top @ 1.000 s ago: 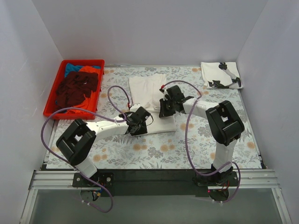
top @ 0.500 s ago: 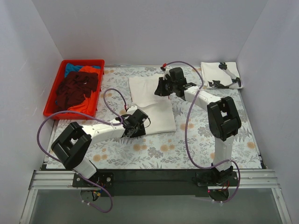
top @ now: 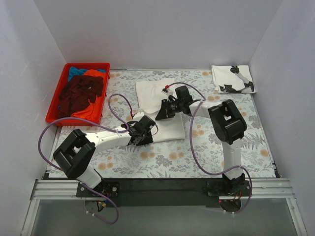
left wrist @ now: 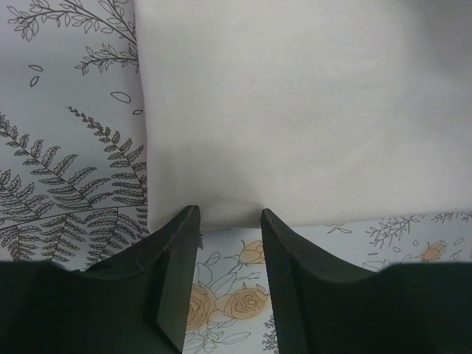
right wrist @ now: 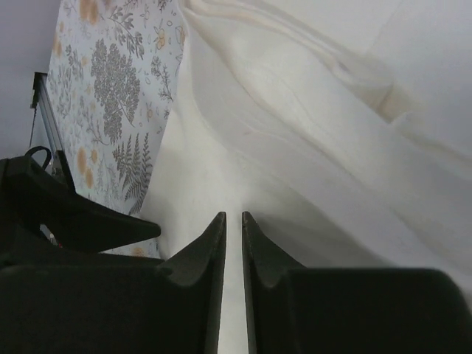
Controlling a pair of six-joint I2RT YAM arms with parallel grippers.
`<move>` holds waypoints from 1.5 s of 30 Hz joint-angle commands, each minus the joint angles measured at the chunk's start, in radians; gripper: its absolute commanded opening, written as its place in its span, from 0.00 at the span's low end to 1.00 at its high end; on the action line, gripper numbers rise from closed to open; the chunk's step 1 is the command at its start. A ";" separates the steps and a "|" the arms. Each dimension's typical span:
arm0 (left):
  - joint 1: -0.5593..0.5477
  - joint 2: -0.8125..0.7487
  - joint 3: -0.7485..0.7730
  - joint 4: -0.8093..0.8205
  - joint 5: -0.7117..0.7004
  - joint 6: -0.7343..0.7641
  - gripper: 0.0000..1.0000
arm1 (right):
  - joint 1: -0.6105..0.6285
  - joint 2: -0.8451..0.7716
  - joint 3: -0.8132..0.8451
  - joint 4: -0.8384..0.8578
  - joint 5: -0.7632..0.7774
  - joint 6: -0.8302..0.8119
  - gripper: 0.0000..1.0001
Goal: Fold and stack the t-shirts
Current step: Fold the tshirt
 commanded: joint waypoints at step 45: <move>0.441 0.127 0.148 0.369 0.282 0.122 0.42 | -0.336 0.027 -0.190 0.560 -0.277 0.445 0.22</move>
